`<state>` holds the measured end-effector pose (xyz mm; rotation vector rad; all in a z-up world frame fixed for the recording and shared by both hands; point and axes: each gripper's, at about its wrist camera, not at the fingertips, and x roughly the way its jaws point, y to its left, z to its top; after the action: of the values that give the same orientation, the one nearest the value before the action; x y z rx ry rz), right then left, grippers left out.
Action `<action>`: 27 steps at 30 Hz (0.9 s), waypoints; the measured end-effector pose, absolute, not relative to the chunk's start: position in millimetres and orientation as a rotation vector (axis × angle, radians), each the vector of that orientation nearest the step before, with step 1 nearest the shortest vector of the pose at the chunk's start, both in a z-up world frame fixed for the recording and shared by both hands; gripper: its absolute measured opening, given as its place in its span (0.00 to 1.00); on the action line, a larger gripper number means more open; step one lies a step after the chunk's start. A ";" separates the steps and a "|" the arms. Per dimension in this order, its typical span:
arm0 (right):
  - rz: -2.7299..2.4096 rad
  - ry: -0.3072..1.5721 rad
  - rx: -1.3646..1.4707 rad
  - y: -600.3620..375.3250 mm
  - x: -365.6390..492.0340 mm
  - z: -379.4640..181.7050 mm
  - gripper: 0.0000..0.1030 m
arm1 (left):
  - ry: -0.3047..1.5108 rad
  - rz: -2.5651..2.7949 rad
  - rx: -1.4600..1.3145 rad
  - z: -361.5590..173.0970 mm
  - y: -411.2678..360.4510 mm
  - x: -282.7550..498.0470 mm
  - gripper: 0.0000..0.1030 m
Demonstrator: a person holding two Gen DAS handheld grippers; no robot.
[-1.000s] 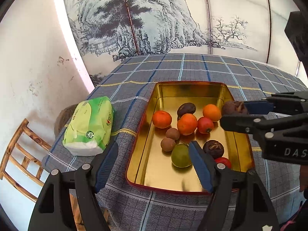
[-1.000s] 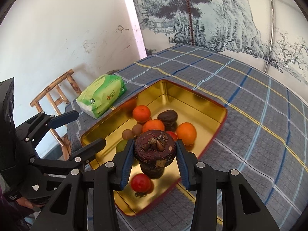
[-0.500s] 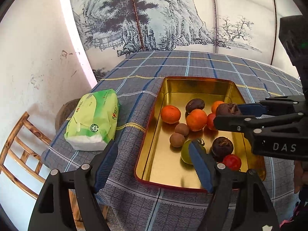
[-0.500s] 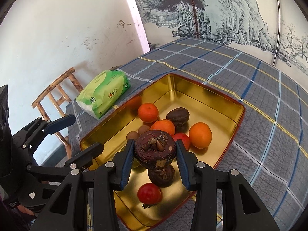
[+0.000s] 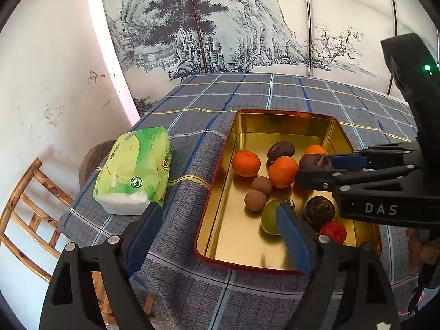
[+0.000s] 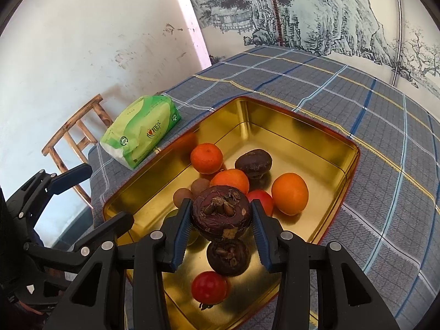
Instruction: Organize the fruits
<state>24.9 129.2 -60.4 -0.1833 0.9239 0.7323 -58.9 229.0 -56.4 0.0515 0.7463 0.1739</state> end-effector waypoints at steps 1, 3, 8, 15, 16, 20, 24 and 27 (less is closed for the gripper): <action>0.734 0.924 -0.183 130.3 25.4 -60.6 0.42 | 0.747 0.175 0.050 -57.1 229.5 -59.0 0.80; 0.736 0.924 -0.186 132.2 26.2 -61.1 0.42 | 0.752 0.175 0.045 -58.2 230.5 -58.2 0.81; 0.743 0.909 -0.191 137.0 27.6 -58.9 0.43 | 0.752 0.191 0.047 -59.6 233.7 -58.4 0.83; 0.723 0.860 -0.172 131.2 25.7 -46.3 0.43 | 0.729 0.188 0.037 -55.6 236.0 -61.5 0.87; 0.710 0.846 -0.173 128.5 24.1 -43.9 0.43 | 0.725 0.188 0.035 -54.6 236.1 -62.0 0.88; 0.640 0.777 -0.184 115.6 12.4 -36.0 0.50 | 0.696 0.187 0.032 -48.6 234.2 -66.0 0.89; 0.547 0.677 -0.189 98.6 -8.7 -25.9 0.64 | 0.669 0.201 0.040 -40.2 230.1 -70.8 0.89; 0.498 0.598 -0.214 87.7 -27.2 -17.2 0.73 | 0.650 0.210 0.037 -32.1 226.9 -76.2 0.89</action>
<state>-27.2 87.7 -17.2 -0.2140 0.5981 0.4980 -76.2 226.9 -32.1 0.0366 0.6495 0.2097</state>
